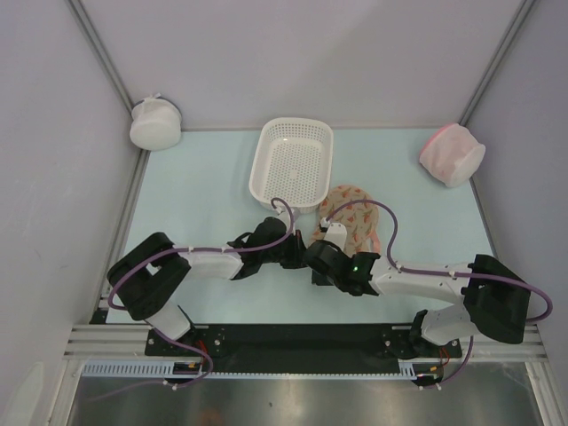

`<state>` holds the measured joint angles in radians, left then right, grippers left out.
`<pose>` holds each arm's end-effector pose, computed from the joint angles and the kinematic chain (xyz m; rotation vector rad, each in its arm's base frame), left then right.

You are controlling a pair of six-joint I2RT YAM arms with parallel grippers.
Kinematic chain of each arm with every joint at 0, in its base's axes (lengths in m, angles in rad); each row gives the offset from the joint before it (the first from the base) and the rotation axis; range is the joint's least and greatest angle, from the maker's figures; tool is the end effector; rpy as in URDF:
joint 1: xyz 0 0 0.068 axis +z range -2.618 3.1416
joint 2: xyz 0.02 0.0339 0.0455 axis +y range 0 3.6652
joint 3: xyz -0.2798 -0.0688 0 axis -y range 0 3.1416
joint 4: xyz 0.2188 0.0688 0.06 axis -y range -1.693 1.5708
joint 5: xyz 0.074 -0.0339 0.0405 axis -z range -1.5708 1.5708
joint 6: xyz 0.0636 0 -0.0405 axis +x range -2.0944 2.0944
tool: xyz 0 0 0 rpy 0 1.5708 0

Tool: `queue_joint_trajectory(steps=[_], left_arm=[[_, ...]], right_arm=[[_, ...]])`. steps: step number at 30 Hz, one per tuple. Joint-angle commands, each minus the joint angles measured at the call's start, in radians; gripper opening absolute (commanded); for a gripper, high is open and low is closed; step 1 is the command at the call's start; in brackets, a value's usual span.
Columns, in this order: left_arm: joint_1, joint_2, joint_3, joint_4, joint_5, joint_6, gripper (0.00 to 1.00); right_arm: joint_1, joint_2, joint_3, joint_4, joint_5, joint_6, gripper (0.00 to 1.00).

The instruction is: Unzip the laundry bag and remove the bra

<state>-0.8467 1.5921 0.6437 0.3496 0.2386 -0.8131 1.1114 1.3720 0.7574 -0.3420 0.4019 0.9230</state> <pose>0.1970 -0.2455 0.1739 0.1930 2.4057 -1.1337 0.1351 0.2171 0.2023 -0.0731 2.4619 0.3998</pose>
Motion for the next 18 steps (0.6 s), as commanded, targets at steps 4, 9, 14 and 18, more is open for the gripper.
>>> queue_joint_trajectory(steps=[4,9,14,18], left_arm=[[0.052,-0.007,0.011,0.032,-0.033,0.028,0.00],[0.081,-0.014,0.008,0.019,-0.039,0.058,0.00],[0.113,-0.009,0.017,-0.001,-0.044,0.081,0.00],[0.133,-0.014,0.028,-0.006,-0.038,0.110,0.00]], right_arm=[[0.007,-0.079,-0.018,-0.025,0.032,0.034,0.00],[0.007,-0.134,-0.052,-0.074,0.041,0.065,0.00],[0.007,-0.186,-0.084,-0.126,0.054,0.094,0.00],[0.007,-0.221,-0.112,-0.132,0.061,0.108,0.00]])
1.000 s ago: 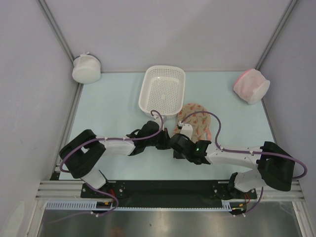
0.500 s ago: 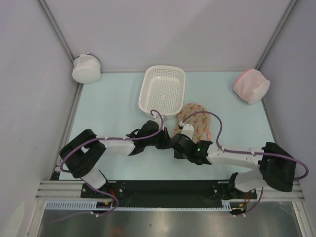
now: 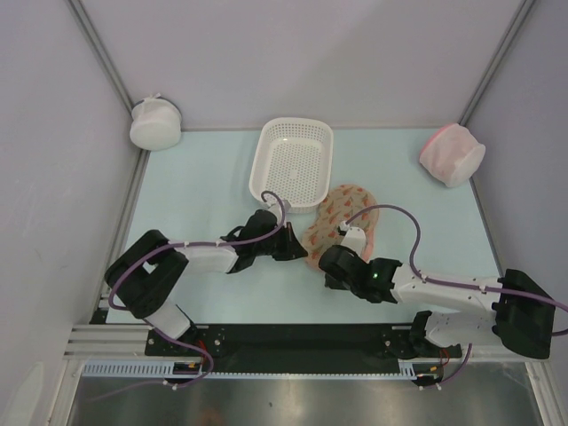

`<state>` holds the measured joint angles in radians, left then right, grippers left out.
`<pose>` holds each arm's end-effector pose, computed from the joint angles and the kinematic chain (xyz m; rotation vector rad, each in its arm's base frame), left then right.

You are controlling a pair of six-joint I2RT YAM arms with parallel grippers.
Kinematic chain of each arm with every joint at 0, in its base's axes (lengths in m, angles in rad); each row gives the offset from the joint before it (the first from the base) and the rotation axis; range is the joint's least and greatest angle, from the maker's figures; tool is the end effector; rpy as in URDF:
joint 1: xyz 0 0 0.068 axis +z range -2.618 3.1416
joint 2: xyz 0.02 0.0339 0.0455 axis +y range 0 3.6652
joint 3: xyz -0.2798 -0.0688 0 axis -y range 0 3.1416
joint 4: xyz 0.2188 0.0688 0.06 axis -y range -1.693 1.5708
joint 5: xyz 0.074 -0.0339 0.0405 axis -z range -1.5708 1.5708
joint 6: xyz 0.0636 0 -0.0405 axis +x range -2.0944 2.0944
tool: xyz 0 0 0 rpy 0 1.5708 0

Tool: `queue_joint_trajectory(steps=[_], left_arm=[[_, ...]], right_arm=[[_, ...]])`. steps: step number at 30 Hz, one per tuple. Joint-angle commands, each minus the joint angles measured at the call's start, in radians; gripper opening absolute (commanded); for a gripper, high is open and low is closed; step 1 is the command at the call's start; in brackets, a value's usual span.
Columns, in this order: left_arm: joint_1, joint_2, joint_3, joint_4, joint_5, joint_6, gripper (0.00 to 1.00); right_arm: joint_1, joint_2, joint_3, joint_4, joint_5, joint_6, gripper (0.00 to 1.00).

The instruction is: Unzip the laundry bag and remove the bra

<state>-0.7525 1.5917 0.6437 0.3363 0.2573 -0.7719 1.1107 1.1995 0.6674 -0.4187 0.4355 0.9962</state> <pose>0.2175 -0.2258 0.1727 0.1378 2.3941 -1.0831 0.1191 0.1798 0.2078 0.0330 2.4425 0.4117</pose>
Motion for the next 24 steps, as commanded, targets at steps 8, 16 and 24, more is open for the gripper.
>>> queue_joint_trajectory(steps=[8,16,24], left_arm=[[0.039,-0.027,0.039,0.030,-0.007,0.092,0.00],[0.039,-0.108,-0.001,0.014,-0.023,0.100,0.54],[0.038,-0.237,-0.085,0.012,-0.043,0.103,0.88]], right_arm=[[0.008,0.001,0.006,0.011,0.006,-0.005,0.00],[0.011,0.029,0.020,0.055,-0.020,-0.037,0.00],[0.015,0.058,0.038,0.132,-0.030,-0.080,0.00]])
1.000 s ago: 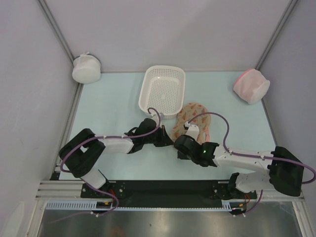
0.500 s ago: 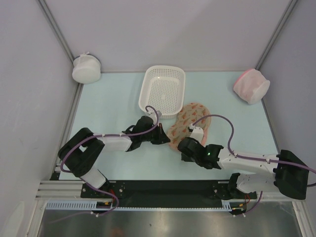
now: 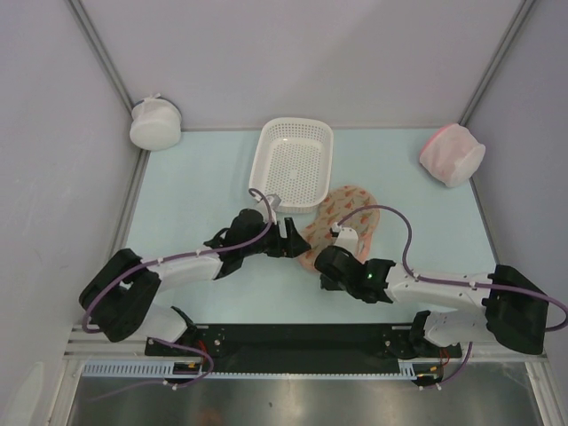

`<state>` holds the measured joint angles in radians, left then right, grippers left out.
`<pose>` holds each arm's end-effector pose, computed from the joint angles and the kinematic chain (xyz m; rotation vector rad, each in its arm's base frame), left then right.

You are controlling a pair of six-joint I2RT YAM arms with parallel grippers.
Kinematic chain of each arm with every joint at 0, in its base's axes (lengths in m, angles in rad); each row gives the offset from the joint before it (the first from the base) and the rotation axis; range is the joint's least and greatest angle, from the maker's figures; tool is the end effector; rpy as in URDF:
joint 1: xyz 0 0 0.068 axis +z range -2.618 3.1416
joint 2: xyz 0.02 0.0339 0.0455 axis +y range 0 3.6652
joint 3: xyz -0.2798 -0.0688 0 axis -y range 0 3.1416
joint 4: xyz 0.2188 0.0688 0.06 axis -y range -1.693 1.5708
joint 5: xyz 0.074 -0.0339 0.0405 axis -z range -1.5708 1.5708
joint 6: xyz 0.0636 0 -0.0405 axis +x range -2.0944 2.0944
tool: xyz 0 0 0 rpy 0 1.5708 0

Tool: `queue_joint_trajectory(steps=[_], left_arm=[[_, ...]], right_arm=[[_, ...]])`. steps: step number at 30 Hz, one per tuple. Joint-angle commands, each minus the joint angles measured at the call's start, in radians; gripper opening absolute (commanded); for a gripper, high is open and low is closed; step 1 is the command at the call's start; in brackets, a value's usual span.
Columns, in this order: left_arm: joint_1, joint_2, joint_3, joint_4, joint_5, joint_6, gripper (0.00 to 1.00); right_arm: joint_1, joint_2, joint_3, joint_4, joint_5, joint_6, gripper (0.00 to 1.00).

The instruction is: Unzip the laundry bag and remove the bra

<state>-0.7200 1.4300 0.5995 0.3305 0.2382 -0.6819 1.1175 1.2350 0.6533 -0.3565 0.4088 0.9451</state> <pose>0.2095 -0.2037 0.2044 0.2019 2.2397 -1.0633 0.1199 0.1884 0.2008 -0.0452 2.4488 0.4259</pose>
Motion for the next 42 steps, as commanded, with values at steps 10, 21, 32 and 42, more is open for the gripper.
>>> queue_joint_trajectory(steps=[10,21,32,42], left_arm=[[0.005,-0.155,-0.136,-0.008,-0.019,0.007,0.86],[0.005,-0.135,-0.155,0.013,-0.017,-0.002,0.81],[0.005,-0.103,-0.135,0.016,-0.030,-0.008,0.12],[0.005,-0.089,-0.118,0.019,-0.037,-0.013,0.00]], right_arm=[[0.013,0.152,0.124,0.180,-0.067,-0.091,0.00],[0.015,0.257,0.209,0.224,-0.110,-0.158,0.00],[0.015,0.285,0.243,0.223,-0.114,-0.177,0.00],[0.013,0.291,0.238,0.217,-0.110,-0.175,0.00]])
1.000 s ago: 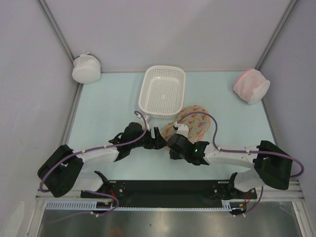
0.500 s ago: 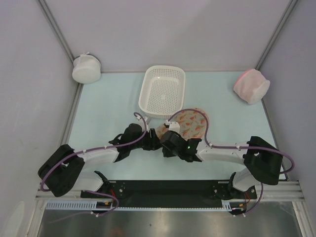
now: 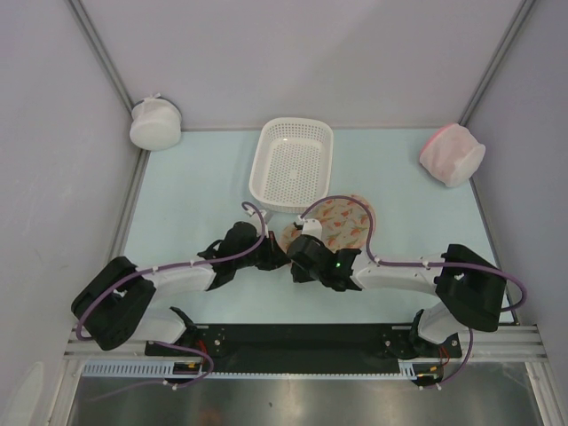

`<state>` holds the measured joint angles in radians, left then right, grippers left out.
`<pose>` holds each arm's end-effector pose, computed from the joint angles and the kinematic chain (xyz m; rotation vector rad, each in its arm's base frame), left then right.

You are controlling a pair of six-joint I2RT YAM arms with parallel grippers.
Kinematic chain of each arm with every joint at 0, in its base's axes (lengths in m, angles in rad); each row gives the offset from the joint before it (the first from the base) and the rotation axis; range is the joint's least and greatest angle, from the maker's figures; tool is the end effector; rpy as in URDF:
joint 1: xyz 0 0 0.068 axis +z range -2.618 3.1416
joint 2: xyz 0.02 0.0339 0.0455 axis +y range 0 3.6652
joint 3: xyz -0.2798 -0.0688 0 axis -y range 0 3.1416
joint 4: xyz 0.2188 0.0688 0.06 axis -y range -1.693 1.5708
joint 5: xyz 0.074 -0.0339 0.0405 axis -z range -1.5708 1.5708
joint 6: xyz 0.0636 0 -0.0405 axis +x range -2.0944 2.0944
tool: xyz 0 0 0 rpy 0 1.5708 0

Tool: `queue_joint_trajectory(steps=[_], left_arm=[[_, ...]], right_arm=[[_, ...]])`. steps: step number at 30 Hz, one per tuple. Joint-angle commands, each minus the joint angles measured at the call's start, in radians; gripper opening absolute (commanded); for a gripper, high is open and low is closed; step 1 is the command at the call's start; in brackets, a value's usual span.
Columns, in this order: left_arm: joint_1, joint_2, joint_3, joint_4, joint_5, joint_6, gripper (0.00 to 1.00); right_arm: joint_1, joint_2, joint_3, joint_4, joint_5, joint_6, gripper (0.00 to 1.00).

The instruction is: Unzip the laundry bag and remove the bra

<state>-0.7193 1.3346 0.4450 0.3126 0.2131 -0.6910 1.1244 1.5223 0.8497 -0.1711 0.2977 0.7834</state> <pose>0.1815 -0.1768 0.1791 0.1674 2.3177 -1.0043 0.1483 0.2667 0.2029 -0.2761 2.4219 0.5441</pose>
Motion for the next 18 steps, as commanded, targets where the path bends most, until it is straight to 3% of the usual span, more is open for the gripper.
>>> queue_joint_trajectory(steps=[1,18], left_arm=[[0.004,0.005,0.038,0.037,-0.014,-0.004,0.00],[0.004,0.032,0.023,0.040,-0.064,-0.004,0.00]], right_arm=[[0.006,0.006,0.043,0.030,0.001,-0.013,0.00],[0.006,-0.073,-0.023,-0.054,0.044,0.050,0.00]])
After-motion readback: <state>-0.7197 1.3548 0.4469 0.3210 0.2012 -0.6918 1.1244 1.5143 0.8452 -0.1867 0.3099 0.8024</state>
